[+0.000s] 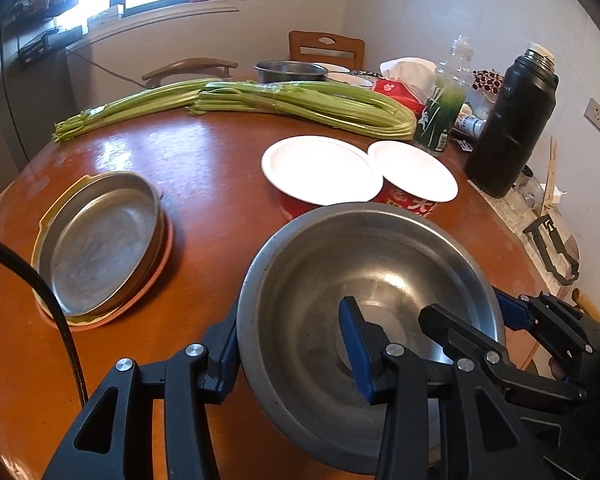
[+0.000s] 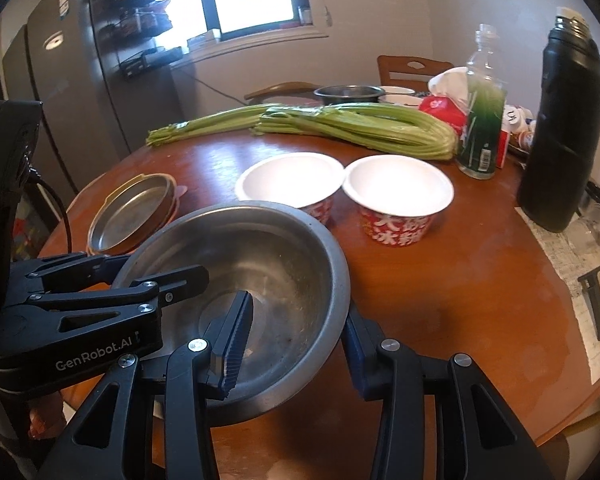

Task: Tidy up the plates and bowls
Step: 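Carry the steel bowl with the left gripper beside the red paper bowls and set it down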

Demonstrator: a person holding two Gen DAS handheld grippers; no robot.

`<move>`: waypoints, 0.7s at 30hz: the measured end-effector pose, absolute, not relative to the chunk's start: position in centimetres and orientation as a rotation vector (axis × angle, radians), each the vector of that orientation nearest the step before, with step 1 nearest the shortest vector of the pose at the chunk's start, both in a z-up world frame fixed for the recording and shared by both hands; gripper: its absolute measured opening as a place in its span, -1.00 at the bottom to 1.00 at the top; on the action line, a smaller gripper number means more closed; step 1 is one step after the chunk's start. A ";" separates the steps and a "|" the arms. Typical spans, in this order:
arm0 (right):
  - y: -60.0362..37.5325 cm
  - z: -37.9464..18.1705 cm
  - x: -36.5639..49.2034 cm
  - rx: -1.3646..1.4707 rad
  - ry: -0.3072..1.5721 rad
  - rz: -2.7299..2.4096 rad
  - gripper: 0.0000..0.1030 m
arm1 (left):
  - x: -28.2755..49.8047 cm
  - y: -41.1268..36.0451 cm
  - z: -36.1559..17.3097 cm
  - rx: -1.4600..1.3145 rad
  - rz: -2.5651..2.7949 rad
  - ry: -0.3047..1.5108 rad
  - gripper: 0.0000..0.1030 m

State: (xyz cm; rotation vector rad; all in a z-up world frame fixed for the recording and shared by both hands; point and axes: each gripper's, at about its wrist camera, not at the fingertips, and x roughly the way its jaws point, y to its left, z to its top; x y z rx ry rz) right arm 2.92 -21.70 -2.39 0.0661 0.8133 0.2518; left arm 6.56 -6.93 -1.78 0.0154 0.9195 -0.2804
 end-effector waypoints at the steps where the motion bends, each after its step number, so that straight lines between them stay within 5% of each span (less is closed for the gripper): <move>1: -21.4 -2.4 2.8 0.063 0.815 0.256 -0.12 | 6.4 -6.6 -1.9 0.016 -0.277 0.921 -0.12; 21: -20.3 -4.0 3.1 0.068 0.866 0.282 -0.11 | 6.1 -5.7 -4.0 0.024 -0.249 0.950 -0.12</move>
